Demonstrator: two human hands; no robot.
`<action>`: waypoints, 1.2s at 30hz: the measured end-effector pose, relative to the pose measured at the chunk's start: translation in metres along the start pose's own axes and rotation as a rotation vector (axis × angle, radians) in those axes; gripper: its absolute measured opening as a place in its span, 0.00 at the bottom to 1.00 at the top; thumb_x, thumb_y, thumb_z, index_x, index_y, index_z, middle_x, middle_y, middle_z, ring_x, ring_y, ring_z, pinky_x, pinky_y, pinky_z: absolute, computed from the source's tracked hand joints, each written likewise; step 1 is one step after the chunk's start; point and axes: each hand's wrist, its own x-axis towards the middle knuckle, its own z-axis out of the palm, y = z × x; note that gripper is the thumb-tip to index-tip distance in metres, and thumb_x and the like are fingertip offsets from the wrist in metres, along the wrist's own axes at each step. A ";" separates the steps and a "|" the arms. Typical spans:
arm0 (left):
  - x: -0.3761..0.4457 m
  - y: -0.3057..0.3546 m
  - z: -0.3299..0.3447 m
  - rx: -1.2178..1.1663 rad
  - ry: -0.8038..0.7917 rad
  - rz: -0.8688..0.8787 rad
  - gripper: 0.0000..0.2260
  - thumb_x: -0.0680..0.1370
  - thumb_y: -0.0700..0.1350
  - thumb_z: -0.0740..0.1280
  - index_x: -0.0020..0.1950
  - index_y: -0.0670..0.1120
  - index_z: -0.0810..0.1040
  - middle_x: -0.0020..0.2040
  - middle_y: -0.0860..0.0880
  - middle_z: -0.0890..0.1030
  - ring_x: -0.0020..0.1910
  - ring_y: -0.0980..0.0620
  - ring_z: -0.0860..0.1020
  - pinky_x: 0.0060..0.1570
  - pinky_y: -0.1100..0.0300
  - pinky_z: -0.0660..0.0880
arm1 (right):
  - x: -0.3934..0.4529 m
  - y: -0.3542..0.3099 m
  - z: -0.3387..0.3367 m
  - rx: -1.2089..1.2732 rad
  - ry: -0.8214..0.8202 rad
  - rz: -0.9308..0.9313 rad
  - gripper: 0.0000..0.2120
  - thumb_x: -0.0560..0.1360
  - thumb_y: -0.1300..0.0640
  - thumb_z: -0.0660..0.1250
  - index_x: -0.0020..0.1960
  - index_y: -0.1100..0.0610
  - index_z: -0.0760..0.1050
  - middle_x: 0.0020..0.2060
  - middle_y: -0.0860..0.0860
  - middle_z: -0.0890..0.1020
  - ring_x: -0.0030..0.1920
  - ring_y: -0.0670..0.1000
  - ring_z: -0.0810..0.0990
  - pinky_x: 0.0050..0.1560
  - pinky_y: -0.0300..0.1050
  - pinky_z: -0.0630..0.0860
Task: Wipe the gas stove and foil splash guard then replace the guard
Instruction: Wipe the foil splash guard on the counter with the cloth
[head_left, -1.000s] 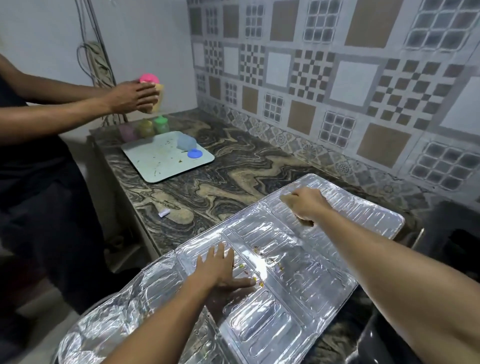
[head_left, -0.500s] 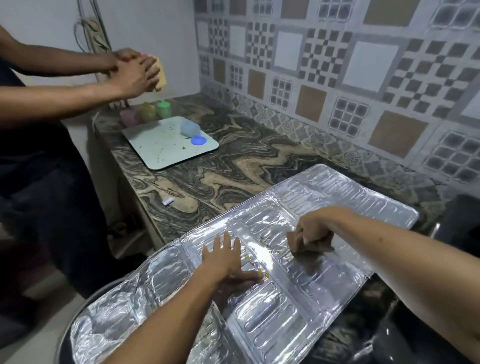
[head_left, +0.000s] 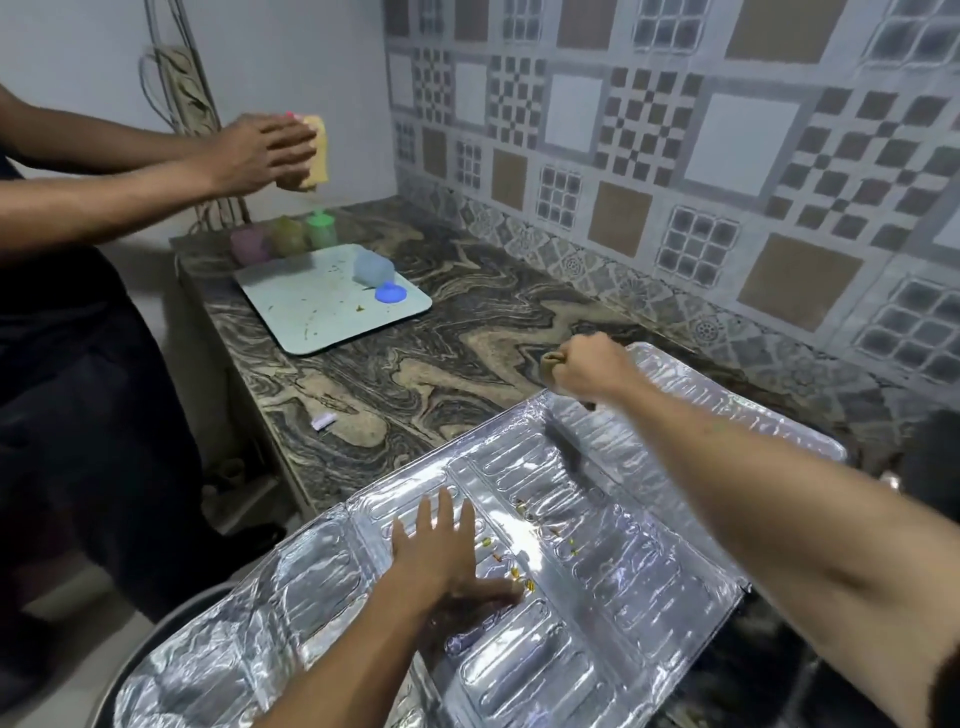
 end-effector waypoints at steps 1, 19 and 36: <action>-0.001 -0.001 0.001 -0.002 -0.006 -0.001 0.56 0.66 0.76 0.61 0.79 0.47 0.37 0.78 0.43 0.34 0.77 0.39 0.38 0.73 0.34 0.42 | -0.001 -0.008 0.013 -0.068 0.038 0.003 0.12 0.77 0.54 0.59 0.51 0.58 0.79 0.44 0.55 0.82 0.45 0.55 0.79 0.43 0.45 0.74; 0.000 0.000 -0.001 -0.029 -0.039 -0.027 0.55 0.66 0.76 0.61 0.79 0.48 0.37 0.78 0.45 0.33 0.77 0.41 0.36 0.72 0.34 0.42 | -0.049 0.020 0.017 -0.443 -0.517 0.002 0.18 0.76 0.59 0.61 0.65 0.59 0.73 0.64 0.54 0.76 0.56 0.56 0.77 0.53 0.46 0.74; 0.000 0.005 -0.003 -0.030 -0.045 -0.050 0.57 0.65 0.76 0.62 0.78 0.48 0.36 0.77 0.45 0.32 0.77 0.41 0.35 0.72 0.33 0.40 | -0.072 -0.047 0.030 -0.378 -0.584 -0.259 0.15 0.72 0.63 0.64 0.58 0.60 0.77 0.56 0.56 0.80 0.51 0.57 0.78 0.48 0.47 0.76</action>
